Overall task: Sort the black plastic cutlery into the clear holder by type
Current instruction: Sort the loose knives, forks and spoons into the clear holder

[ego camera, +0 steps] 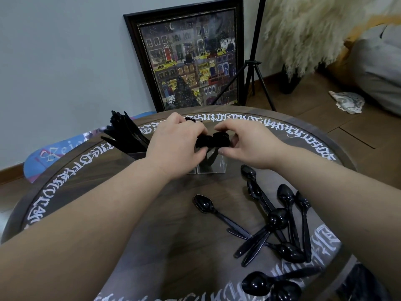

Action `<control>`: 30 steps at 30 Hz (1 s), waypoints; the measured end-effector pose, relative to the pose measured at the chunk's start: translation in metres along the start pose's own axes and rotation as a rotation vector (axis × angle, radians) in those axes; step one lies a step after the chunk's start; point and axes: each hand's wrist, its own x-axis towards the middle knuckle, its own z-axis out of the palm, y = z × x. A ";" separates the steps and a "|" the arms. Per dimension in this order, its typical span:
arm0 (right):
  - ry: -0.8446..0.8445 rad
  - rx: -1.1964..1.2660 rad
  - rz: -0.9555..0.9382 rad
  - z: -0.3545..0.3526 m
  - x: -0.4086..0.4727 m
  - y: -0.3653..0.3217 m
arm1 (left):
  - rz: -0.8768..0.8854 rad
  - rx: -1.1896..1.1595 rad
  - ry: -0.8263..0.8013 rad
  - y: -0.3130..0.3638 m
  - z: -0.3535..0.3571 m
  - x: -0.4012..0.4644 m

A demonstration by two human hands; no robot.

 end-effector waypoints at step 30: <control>-0.013 -0.164 0.432 -0.002 -0.150 -0.007 | -0.070 -0.041 -0.188 0.059 0.004 -0.127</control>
